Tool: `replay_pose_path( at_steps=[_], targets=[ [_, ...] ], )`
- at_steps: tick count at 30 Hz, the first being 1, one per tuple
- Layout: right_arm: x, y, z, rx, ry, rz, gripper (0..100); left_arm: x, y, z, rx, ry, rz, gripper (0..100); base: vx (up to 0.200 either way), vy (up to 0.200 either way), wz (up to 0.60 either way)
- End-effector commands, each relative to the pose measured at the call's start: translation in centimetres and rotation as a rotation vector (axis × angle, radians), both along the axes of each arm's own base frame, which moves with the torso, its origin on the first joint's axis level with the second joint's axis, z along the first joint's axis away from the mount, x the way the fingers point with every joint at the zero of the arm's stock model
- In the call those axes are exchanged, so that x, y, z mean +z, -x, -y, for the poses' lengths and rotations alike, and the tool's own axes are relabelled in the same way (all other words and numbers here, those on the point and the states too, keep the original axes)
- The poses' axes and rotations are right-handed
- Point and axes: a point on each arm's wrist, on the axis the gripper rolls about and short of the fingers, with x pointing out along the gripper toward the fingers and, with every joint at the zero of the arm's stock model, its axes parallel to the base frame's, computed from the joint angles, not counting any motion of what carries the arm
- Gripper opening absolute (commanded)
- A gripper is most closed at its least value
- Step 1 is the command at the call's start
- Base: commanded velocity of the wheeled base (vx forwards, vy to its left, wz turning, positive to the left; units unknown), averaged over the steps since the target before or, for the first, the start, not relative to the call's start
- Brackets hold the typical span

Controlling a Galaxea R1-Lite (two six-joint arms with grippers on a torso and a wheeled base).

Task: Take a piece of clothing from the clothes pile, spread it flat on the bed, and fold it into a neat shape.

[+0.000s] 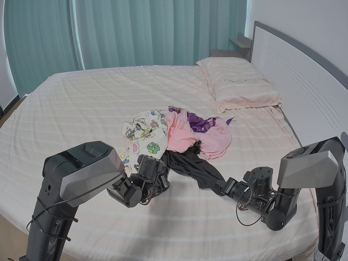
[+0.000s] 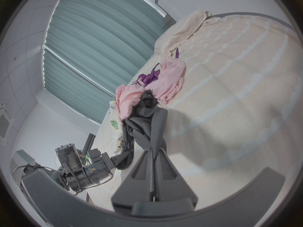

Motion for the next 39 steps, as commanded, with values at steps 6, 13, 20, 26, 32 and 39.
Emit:
replay_pose_path(
  at_steps=[6,13,20,26,32,39],
  targets=[
    [0.3,0.6,-0.1,0.018,-0.016,0.025,0,4.8,1.7,-1.5,0.058,0.060,0.036,0,0.000,0.000,0.00],
    [0.4,0.7,-0.1,0.018,-0.018,0.027,0,6.0,3.1,-2.4,0.055,0.042,0.026,0,0.000,0.000,0.00],
    [0.3,0.7,-0.1,0.019,-0.016,0.023,0,5.3,4.2,-3.1,0.000,-0.055,0.008,0,0.000,0.000,0.00],
    [0.1,0.7,-0.1,0.018,-0.012,0.019,0,4.8,3.8,-2.9,-0.006,-0.054,0.005,100,0.000,0.000,0.00],
    [0.2,0.7,-0.1,0.018,-0.015,0.021,0,4.6,3.3,-2.6,-0.001,-0.045,0.011,100,0.000,0.000,0.00],
    [0.4,0.7,-0.1,0.018,-0.017,0.025,0,4.5,3.2,-2.3,-0.012,-0.031,0.008,100,0.000,0.000,0.00]
  ],
)
